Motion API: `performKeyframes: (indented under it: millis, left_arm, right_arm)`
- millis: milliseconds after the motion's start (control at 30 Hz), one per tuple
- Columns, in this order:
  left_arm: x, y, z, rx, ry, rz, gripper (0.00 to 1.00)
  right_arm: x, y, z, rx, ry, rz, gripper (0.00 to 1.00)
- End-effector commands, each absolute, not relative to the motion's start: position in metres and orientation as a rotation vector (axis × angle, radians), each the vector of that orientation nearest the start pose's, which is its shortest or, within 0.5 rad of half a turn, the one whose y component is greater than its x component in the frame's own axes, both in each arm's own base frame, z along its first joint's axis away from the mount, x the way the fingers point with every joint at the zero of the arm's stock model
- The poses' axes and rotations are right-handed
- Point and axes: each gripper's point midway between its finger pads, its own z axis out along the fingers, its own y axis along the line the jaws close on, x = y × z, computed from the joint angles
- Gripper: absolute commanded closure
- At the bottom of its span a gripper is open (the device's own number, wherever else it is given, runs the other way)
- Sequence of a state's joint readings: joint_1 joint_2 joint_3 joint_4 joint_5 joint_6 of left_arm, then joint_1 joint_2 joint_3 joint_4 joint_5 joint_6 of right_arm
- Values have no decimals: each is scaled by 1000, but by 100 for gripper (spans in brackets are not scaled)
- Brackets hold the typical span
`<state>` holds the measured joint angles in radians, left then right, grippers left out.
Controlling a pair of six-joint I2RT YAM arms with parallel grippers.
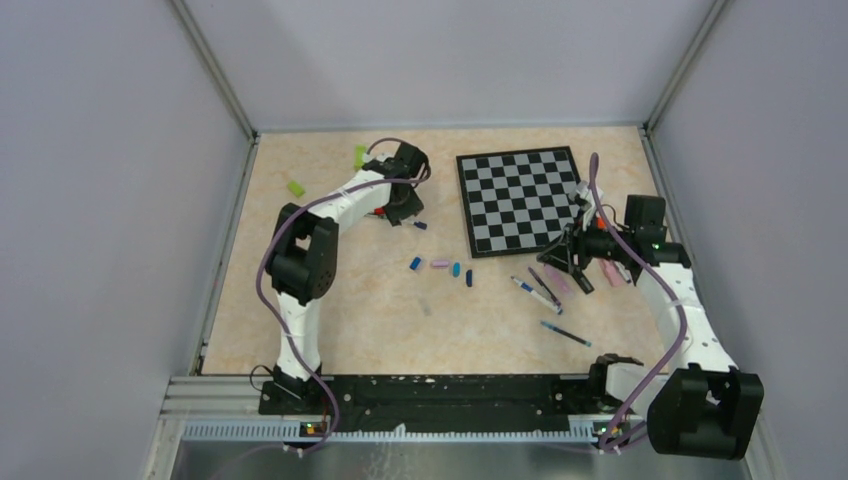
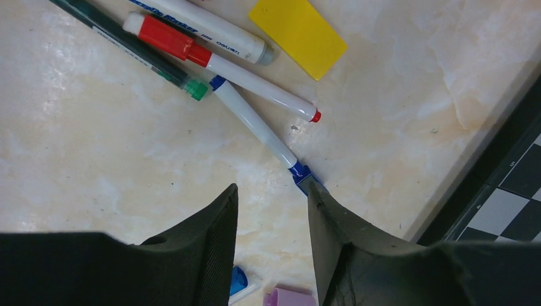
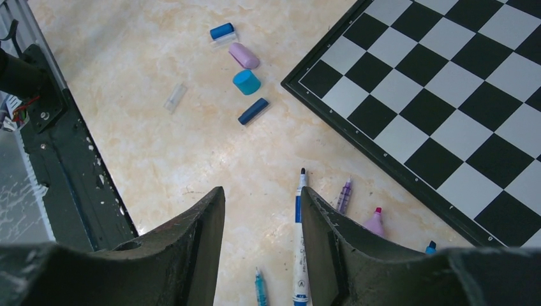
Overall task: Open the pen caps
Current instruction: Pick up the pen from the center of the board.
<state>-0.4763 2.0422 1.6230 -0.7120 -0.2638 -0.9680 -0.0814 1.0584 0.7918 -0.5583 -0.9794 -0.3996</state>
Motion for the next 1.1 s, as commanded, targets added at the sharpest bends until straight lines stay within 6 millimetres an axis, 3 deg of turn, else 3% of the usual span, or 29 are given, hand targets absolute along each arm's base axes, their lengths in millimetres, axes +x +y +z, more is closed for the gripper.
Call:
performKeyframes:
  millis: [0,367,1067]
  left_arm:
    - [432,-212,67,-720,2533,-112,53]
    - [444,-212,55,-706,2544,-49,58]
    - [443,-211,33,-709,2599,-9,62]
  right_arm:
    - [256,116,176,-762,1944,854,54]
    - [257,115,171,-760,1963,857,54]
    - [258,112,166,-763,1977,831,54]
